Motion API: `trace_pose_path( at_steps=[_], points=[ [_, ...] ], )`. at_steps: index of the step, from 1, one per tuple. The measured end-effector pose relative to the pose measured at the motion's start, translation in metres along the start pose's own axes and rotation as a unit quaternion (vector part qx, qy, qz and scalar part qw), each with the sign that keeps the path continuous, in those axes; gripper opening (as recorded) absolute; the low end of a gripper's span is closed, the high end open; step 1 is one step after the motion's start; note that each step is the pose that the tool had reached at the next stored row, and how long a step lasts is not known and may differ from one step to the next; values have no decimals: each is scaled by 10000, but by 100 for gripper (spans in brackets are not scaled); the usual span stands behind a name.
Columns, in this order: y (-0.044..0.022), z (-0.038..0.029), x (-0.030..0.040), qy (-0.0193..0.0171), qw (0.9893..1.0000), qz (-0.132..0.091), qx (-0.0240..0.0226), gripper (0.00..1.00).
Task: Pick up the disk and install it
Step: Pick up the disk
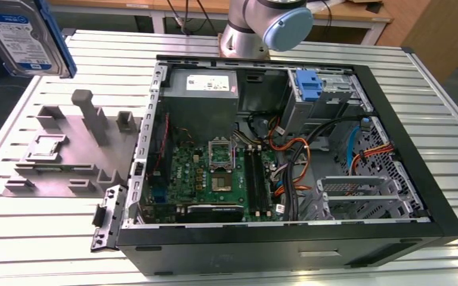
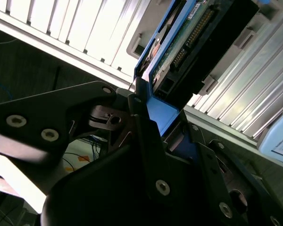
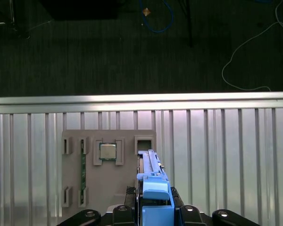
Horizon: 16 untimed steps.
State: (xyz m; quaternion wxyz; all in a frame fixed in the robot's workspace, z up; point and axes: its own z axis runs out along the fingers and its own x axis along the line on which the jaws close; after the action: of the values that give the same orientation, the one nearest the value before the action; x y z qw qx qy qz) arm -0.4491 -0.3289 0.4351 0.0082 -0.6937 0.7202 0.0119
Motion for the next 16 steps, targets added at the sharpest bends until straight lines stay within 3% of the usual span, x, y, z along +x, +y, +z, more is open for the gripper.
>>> trace_pose_path(
  at_steps=[16],
  points=[
    [1, -86, -3, 1, 10000, 0, 0, 37]
  ],
)
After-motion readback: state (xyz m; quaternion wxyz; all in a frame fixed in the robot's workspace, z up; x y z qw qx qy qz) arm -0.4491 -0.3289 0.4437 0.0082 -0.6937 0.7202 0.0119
